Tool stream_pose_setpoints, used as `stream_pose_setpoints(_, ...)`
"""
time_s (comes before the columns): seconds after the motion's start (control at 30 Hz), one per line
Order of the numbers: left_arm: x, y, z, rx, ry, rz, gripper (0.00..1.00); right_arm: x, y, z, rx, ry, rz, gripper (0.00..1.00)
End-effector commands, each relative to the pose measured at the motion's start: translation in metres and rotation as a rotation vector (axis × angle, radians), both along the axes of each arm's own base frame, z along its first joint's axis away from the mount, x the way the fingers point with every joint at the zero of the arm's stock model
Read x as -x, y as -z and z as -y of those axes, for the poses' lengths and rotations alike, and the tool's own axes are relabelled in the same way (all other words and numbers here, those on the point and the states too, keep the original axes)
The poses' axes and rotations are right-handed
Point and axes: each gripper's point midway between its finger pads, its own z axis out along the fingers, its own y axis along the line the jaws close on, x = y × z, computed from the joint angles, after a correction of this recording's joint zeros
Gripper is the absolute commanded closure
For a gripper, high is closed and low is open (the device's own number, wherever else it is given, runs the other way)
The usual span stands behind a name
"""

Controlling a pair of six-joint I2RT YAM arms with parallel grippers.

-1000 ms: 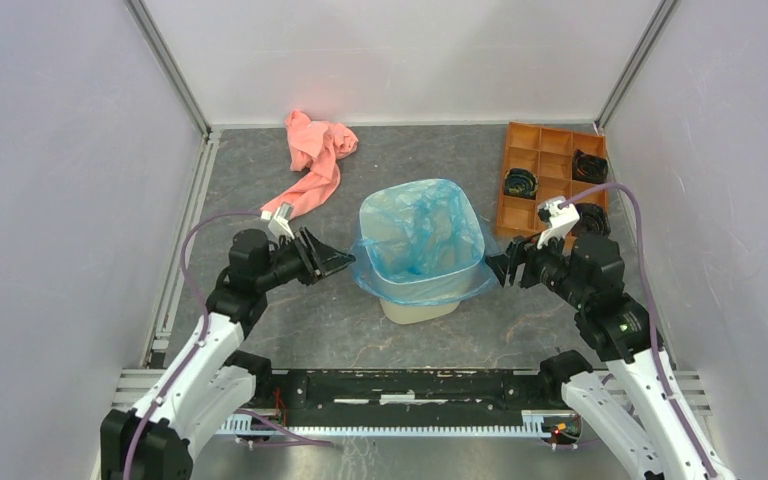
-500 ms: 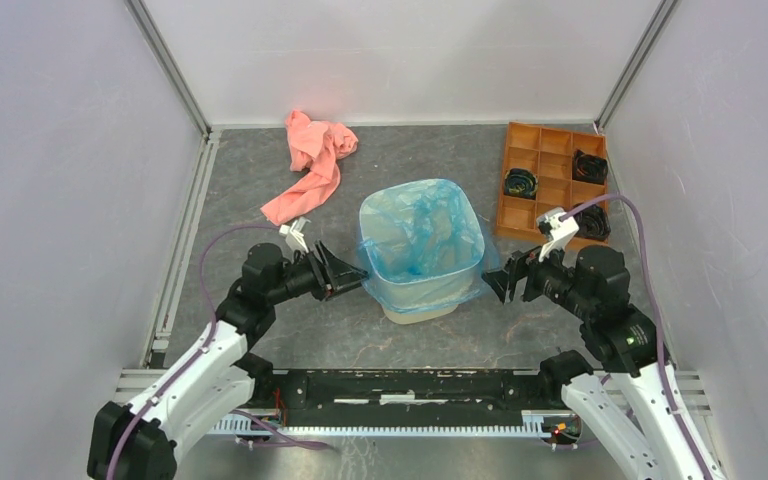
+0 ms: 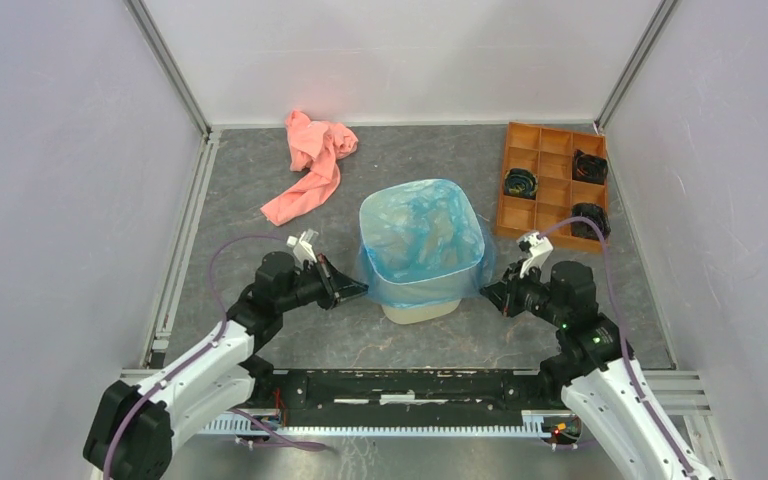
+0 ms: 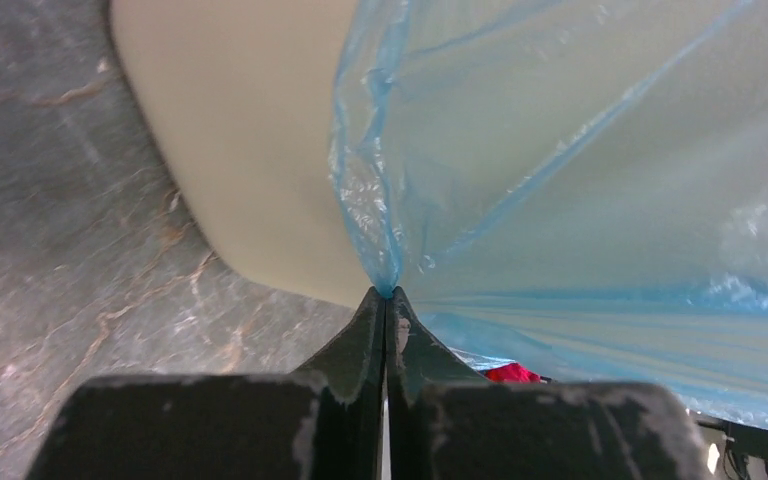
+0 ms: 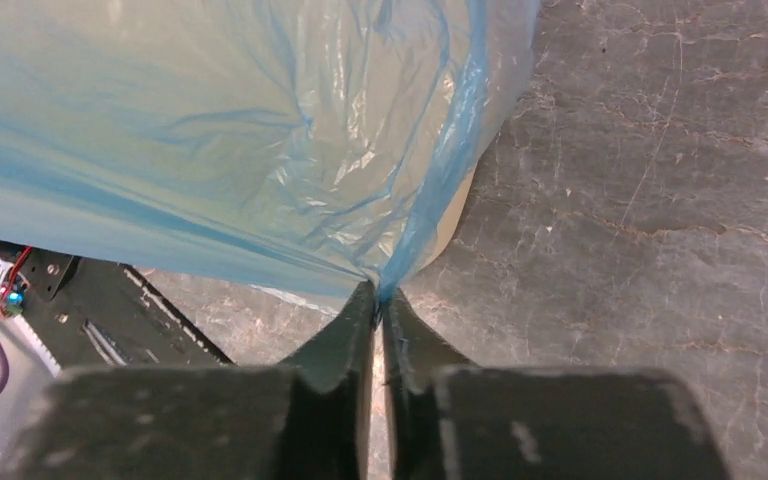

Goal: Put the trash bags into the trash bin

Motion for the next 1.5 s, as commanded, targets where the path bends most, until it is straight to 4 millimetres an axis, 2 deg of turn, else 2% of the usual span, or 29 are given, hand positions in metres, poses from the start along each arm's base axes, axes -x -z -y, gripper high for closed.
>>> stream_pose_setpoints(0.0, -0.006, 0.02, -0.002, -0.022, -0.045, -0.004, 0.98, -0.025, -0.007, -0.006, -0.068, 0.038, 0.114, 0.96)
stream_pose_setpoints(0.1, -0.005, 0.032, 0.002, -0.043, -0.041, -0.015, 0.98, -0.028, 0.01, -0.013, -0.107, 0.032, 0.098, 0.94)
stream_pose_setpoints(0.17, -0.002, 0.036, 0.005, -0.05, -0.02, -0.023, 0.97, -0.029, 0.016, -0.009, -0.064, 0.045, 0.057, 0.79)
stream_pose_setpoints(0.23, -0.001, 0.037, 0.005, -0.073, -0.006, -0.02, 0.91, -0.029, 0.021, 0.012, 0.05, 0.13, -0.001, 0.61)
stream_pose_setpoints(0.27, -0.002, 0.037, 0.003, -0.086, -0.012, -0.013, 0.85, -0.03, 0.016, 0.025, 0.104, 0.183, -0.002, 0.52)
stream_pose_setpoints(0.37, -0.004, 0.039, -0.005, -0.151, -0.032, 0.01, 0.69, -0.029, -0.022, 0.058, 0.221, 0.301, 0.049, 0.29)
stream_pose_setpoints(0.43, -0.005, 0.038, -0.008, -0.171, -0.04, 0.025, 0.62, -0.03, -0.059, 0.073, 0.267, 0.347, 0.116, 0.2)
stream_pose_setpoints(0.5, -0.005, 0.038, -0.009, -0.183, -0.039, 0.029, 0.58, -0.034, -0.094, 0.078, 0.296, 0.35, 0.188, 0.15)
stream_pose_setpoints(0.57, -0.004, 0.039, -0.009, -0.188, -0.03, 0.026, 0.5, -0.043, -0.131, 0.068, 0.299, 0.284, 0.279, 0.14)
stream_pose_setpoints(0.67, -0.003, 0.043, -0.009, -0.199, -0.022, 0.025, 0.37, -0.056, -0.172, 0.024, 0.224, 0.067, 0.351, 0.16)
stream_pose_setpoints(0.77, -0.002, 0.044, -0.01, -0.208, -0.017, 0.036, 0.3, -0.066, -0.204, -0.018, 0.098, -0.096, 0.368, 0.21)
stream_pose_setpoints(0.83, -0.001, 0.044, -0.011, -0.213, -0.015, 0.041, 0.27, -0.074, -0.212, -0.043, 0.05, -0.155, 0.354, 0.23)
stream_pose_setpoints(0.87, -0.001, 0.043, -0.012, -0.214, -0.016, 0.048, 0.26, -0.074, -0.211, -0.056, 0.05, -0.184, 0.342, 0.25)
stream_pose_setpoints(0.93, 0.0, 0.041, -0.015, -0.223, -0.02, 0.068, 0.23, -0.068, -0.197, -0.105, 0.14, -0.264, 0.322, 0.27)
stream_pose_setpoints(1.0, 0.0, 0.039, -0.017, -0.234, -0.023, 0.084, 0.22, -0.068, -0.18, -0.129, 0.235, -0.275, 0.291, 0.35)
stream_pose_setpoints(1.07, 0.002, 0.04, -0.02, -0.254, -0.017, 0.085, 0.21, -0.078, -0.159, -0.137, 0.334, -0.241, 0.251, 0.44)
stream_pose_setpoints(1.23, 0.003, 0.038, -0.018, -0.261, 0.007, 0.1, 0.2, -0.109, -0.096, -0.12, 0.621, -0.093, 0.164, 0.67)
stream_pose_setpoints(1.3, 0.002, 0.037, -0.016, -0.255, 0.013, 0.107, 0.19, -0.113, -0.078, -0.124, 0.671, -0.1, 0.151, 0.71)
stream_pose_setpoints(1.4, 0.002, 0.037, -0.013, -0.254, 0.036, 0.106, 0.19, -0.11, -0.055, -0.148, 0.633, -0.191, 0.132, 0.69)
stream_pose_setpoints(1.47, 0.002, 0.038, -0.012, -0.259, 0.046, 0.1, 0.19, -0.099, -0.043, -0.177, 0.524, -0.294, 0.102, 0.69)
